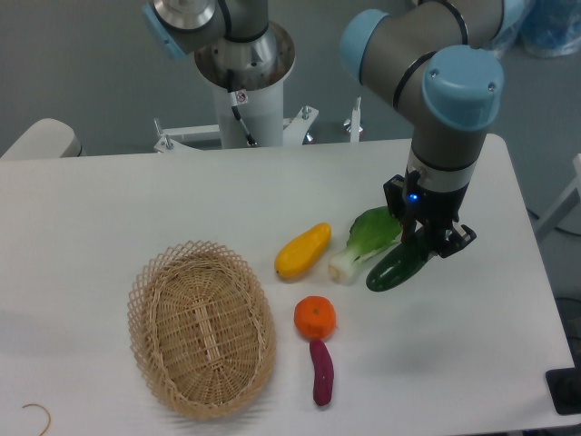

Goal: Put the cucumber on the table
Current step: 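Hold the green cucumber in the gripper above the table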

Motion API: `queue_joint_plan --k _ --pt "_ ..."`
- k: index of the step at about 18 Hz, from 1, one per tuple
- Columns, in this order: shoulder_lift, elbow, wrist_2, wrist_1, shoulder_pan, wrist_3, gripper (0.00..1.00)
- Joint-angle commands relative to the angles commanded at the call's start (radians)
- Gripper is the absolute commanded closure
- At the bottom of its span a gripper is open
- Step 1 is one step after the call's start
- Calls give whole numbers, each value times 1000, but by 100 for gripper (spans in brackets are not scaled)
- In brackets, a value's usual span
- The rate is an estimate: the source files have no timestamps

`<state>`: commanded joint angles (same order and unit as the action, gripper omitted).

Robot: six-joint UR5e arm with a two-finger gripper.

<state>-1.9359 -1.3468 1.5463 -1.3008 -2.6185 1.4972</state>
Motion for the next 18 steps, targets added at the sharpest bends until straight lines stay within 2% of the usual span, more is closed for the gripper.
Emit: queue_joint_plan --k 4,14,18 --pt "-3 11 2 3 0 -2 70" --pt "-5 -12 6 5 5 -2 70" --pt "-12 -15 2 40 8 -20 70"
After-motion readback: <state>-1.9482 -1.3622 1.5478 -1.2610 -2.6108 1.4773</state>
